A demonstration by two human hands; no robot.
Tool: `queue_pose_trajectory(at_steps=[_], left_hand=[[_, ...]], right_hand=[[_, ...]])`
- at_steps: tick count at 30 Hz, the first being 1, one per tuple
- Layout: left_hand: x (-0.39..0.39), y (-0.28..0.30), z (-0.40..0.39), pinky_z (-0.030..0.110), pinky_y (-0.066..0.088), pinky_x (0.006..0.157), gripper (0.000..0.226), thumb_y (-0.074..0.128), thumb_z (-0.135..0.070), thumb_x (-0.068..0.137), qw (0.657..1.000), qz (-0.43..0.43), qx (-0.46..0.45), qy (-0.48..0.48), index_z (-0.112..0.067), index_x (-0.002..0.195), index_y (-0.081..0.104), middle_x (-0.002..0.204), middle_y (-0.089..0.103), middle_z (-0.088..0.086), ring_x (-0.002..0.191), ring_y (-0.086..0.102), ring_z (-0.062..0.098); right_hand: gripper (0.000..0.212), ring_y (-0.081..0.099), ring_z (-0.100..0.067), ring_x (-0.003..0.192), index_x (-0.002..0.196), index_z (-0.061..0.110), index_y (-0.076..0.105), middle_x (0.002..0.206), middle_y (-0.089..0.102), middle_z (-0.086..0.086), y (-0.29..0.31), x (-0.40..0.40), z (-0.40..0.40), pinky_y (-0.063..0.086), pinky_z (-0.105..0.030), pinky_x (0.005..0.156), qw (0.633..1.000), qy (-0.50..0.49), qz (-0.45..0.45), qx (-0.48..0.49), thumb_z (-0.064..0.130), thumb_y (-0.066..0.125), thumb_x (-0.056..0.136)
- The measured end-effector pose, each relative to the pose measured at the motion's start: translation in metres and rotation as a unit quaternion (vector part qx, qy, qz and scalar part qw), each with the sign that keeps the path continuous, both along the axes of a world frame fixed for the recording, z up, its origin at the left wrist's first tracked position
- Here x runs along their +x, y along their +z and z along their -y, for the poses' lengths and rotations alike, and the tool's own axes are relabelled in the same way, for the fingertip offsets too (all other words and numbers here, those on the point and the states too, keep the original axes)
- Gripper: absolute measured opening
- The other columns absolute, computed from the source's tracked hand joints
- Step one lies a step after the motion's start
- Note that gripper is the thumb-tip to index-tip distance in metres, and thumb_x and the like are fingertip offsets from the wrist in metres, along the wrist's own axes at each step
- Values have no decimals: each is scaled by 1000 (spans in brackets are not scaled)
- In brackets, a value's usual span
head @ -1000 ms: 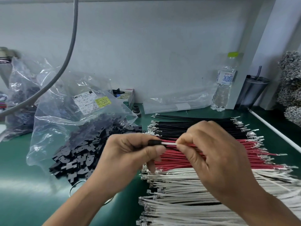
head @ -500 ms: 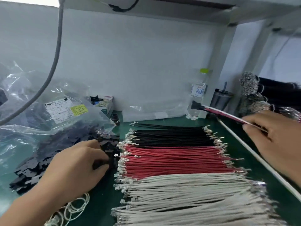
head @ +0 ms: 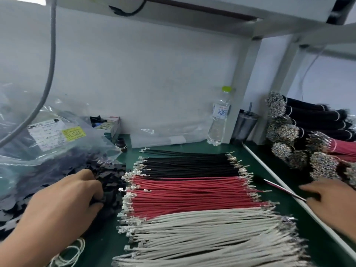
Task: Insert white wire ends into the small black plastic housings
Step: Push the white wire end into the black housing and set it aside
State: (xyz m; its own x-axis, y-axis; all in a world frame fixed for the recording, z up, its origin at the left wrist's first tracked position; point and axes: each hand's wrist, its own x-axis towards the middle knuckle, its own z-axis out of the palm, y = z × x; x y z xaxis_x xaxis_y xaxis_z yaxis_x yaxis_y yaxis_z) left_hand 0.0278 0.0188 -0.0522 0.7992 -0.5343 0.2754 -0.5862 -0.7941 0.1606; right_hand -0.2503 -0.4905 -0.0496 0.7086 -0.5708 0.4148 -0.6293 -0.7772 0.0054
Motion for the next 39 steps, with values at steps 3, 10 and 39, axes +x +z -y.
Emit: queue_pose_trajectory(at_steps=[3, 10, 39], left_hand=[[-10, 5, 7, 31, 54, 46, 27, 87, -41, 69, 999, 35, 27, 31, -44, 86, 66, 88, 49, -23, 71, 59, 8], [-24, 12, 13, 14, 46, 54, 28, 59, -47, 92, 995, 41, 84, 44, -45, 119, 65, 107, 44, -23, 87, 55, -3], [-31, 23, 16, 20, 41, 45, 8, 80, -27, 86, 988, 86, -97, 88, -29, 93, 78, 90, 71, -16, 73, 71, 14]], right_hand=[[17, 60, 1, 82, 92, 43, 75, 91, 58, 31, 41, 50, -76, 51, -24, 66, 991, 119, 56, 13, 30, 74, 81], [25, 60, -9, 109, 119, 33, 73, 113, 68, 14, 49, 198, -212, 49, -32, 95, 927, 344, -41, 141, 28, 68, 95], [25, 58, -21, 83, 106, 15, 66, 90, 61, 0, 72, 215, -226, 49, -33, 61, 902, 409, 64, -125, -3, 67, 89]])
